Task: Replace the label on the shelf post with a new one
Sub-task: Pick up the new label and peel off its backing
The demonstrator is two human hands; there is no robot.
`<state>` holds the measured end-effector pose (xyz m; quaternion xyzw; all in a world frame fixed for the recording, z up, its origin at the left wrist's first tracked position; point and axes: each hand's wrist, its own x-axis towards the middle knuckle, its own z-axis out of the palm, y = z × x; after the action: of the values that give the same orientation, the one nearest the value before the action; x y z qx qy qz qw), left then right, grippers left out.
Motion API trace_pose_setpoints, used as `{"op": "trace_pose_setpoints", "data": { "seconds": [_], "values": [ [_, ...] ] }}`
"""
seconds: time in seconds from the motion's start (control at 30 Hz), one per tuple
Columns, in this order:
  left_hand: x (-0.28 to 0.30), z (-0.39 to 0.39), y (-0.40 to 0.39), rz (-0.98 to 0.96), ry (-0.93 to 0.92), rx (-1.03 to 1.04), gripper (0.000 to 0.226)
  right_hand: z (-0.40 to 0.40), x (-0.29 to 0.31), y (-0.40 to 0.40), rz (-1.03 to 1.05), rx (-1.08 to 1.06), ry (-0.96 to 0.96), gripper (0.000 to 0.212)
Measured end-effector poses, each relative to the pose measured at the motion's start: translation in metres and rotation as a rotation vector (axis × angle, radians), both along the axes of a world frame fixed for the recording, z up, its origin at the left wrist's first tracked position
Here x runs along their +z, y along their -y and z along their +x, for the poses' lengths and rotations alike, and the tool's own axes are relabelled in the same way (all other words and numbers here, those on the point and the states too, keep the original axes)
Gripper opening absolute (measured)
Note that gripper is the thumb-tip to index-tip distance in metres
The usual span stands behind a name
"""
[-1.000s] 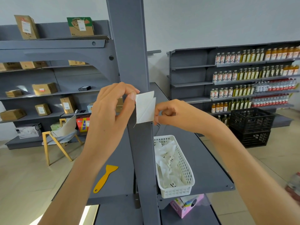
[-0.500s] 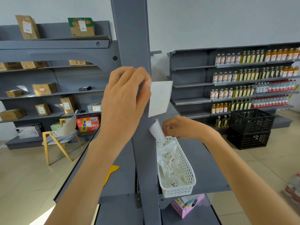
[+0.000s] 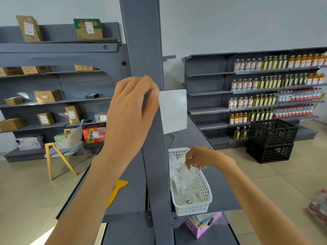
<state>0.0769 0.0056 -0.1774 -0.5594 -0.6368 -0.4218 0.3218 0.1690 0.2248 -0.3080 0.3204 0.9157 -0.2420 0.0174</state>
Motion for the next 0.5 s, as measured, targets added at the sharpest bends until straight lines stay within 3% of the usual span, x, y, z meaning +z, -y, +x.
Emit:
{"op": "trace_pose_setpoints", "data": {
  "seconds": [0.13,0.37,0.43,0.5],
  "values": [
    [-0.004,-0.001,-0.001,-0.018,0.013,-0.015,0.026,-0.001,-0.004,0.003,0.081,0.033,0.040,0.025],
    [-0.009,-0.004,0.000,-0.039,0.034,-0.017,0.027,0.002,0.007,0.007,0.241,-0.116,-0.071,0.038],
    [-0.009,-0.002,0.001,-0.028,0.039,-0.015,0.024,0.004,0.015,0.013,0.259,-0.162,-0.221,0.026],
    [-0.009,0.000,0.001,-0.021,0.038,0.002,0.021,0.007,0.028,0.028,0.258,-0.176,-0.579,0.014]
  ]
}}
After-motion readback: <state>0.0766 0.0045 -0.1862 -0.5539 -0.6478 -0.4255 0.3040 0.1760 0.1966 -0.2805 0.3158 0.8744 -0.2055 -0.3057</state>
